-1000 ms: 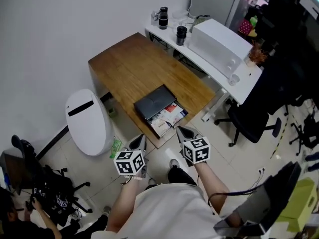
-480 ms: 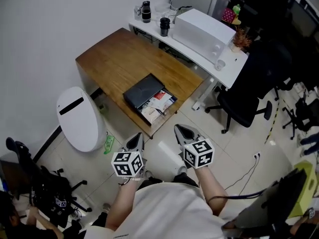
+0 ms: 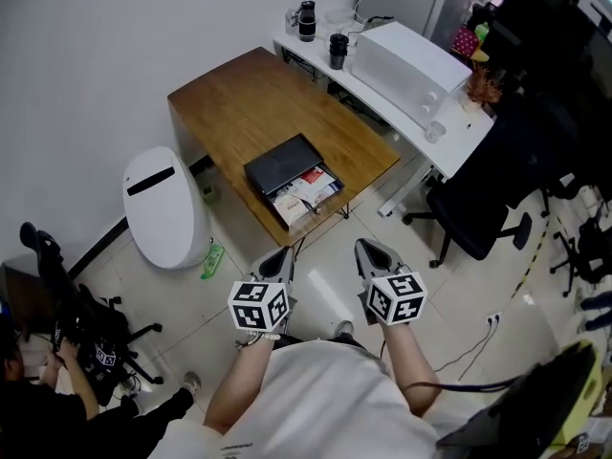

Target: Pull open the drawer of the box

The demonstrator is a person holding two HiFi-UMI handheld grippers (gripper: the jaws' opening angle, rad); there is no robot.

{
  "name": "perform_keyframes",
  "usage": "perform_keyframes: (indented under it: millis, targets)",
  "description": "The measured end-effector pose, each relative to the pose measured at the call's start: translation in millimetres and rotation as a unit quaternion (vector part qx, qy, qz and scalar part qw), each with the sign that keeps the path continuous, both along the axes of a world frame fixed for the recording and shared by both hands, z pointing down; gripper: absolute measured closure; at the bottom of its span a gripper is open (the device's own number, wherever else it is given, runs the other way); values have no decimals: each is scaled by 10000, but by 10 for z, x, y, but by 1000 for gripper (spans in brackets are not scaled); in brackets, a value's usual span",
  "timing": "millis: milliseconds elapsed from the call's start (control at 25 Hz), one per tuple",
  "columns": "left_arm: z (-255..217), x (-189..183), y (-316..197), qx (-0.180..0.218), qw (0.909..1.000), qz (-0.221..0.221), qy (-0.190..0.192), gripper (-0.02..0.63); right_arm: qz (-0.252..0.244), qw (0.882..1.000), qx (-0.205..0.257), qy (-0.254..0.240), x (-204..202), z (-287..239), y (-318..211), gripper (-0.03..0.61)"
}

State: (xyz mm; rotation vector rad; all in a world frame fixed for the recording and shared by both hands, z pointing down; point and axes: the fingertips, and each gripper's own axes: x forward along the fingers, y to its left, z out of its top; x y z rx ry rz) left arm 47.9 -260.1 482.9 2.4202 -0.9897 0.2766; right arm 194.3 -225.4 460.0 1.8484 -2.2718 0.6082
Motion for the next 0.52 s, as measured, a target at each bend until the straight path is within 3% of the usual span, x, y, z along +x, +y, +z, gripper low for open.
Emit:
perform_keyframes:
  millis: [520]
  targets:
    - [-18,132,211,-17,9999,-143,-10,615,-191,9994,-35,-286,48,51,142,592]
